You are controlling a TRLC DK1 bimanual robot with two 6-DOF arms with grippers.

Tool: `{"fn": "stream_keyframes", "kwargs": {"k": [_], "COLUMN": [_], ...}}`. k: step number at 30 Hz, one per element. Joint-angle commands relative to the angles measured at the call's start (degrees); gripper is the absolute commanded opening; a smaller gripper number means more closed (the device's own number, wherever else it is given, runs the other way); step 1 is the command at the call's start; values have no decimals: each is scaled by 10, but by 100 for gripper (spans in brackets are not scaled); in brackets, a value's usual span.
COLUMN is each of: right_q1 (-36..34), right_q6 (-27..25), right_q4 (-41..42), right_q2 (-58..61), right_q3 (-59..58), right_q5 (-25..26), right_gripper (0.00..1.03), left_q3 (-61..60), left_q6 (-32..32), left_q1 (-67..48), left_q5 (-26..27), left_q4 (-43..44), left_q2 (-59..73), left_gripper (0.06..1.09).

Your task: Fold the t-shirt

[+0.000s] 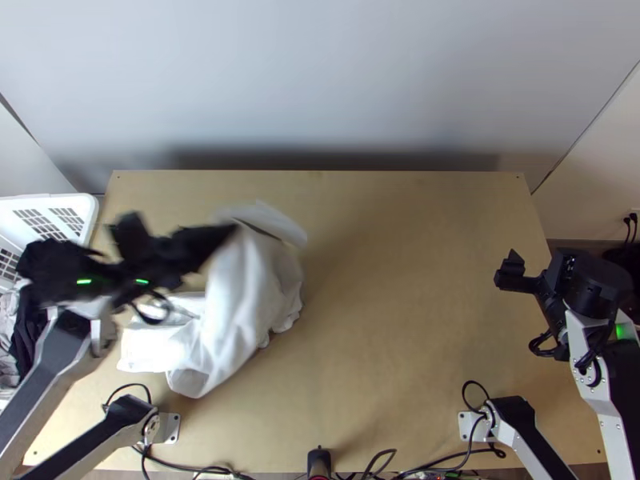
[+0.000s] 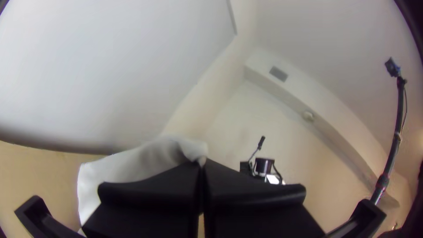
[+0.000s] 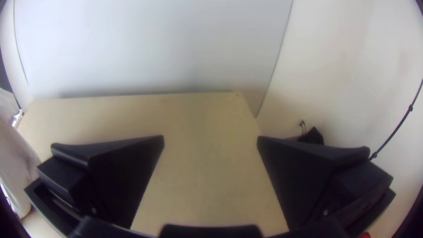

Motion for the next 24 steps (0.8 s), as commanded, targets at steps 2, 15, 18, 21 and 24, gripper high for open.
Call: {"fn": "stream_keyframes", "kwargs": {"k": [2,15,18,21,24], "right_q1": [-5,-20,-21,-25,-26], "right_q6": [-20,-34,-34,-34,-32], "right_q4": [13,31,34,35,37], "right_q2": [0,17,22,27,33], "right_q3": [-9,-13,-13,-11,-10], "right_q5": [1,1,1,1,1], "right_gripper": [98,98,98,98,98], "left_q3": [-42,14,39,66,91], "left_q6": [117,226,221,203,180], "left_q1": [-168,-314,-330,-347,-365], "left_q5": [-44,-141,-161,-171,-172], "left_q4": [22,50,41,31,11], "left_q2": [112,361,421,461,490], "left_gripper": [9,9,9,9,9]}}
